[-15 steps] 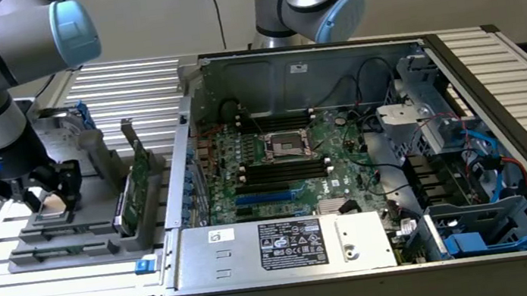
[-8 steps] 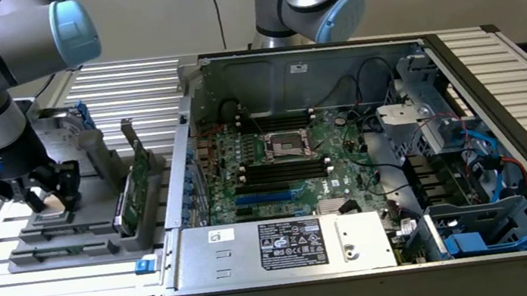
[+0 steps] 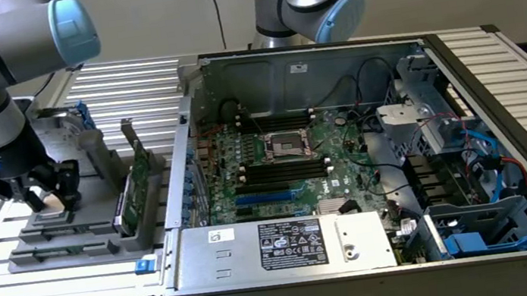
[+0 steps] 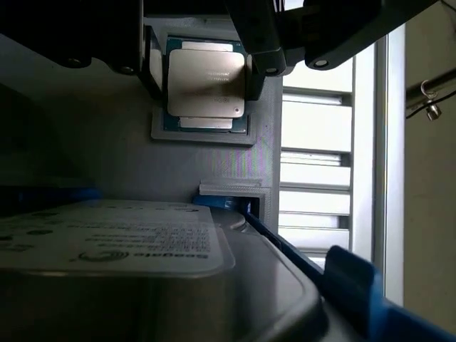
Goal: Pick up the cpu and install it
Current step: 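Pick up the cpu and move it towards the insertion slot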
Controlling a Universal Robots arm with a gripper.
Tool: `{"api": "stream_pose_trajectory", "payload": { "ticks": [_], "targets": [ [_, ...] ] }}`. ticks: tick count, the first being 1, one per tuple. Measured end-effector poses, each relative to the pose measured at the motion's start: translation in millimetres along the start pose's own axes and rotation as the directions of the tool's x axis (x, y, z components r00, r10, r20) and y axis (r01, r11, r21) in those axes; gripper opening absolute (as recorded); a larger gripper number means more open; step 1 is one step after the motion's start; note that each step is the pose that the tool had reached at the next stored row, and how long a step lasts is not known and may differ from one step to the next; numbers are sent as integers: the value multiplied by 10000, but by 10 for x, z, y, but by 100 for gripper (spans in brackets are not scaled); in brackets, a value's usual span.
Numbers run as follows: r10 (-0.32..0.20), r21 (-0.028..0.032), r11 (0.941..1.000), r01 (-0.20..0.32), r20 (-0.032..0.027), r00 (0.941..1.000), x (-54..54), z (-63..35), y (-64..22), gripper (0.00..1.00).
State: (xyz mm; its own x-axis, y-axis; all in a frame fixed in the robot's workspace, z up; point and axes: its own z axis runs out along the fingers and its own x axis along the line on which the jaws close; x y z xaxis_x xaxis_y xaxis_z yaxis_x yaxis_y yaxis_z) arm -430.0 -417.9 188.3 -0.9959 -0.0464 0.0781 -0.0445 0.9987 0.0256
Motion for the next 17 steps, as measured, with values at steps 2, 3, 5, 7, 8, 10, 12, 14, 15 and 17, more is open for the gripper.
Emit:
{"api": "stream_pose_trajectory", "payload": {
  "ticks": [2, 3, 5, 7, 8, 10, 12, 14, 15, 17],
  "targets": [
    [1, -1, 10000, -1, 0, 10000, 3, -30, 1, 54],
    [1, -1, 10000, -1, 0, 10000, 4, -46, 1, 54],
    [-1, -1, 10000, 1, -1, 10000, 7, -85, 2, 54],
    [0, -1, 10000, 0, -1, 10000, 10, -128, 3, 54],
    [0, -1, 10000, 0, 0, 10000, 12, -146, 4, 54],
    [0, -1, 10000, 0, 0, 10000, 14, -186, 5, 54],
    [2, -2, 10000, -2, 0, 10000, 19, -246, 6, 54],
    [4, -1, 10000, -4, -1, 10000, 25, -340, 9, 54],
    [4, -2, 10000, -4, 0, 10000, 25, -386, 10, 54],
    [4, -1, 10000, -4, -4, 10000, 23, -476, 11, 54]
  ]
}}
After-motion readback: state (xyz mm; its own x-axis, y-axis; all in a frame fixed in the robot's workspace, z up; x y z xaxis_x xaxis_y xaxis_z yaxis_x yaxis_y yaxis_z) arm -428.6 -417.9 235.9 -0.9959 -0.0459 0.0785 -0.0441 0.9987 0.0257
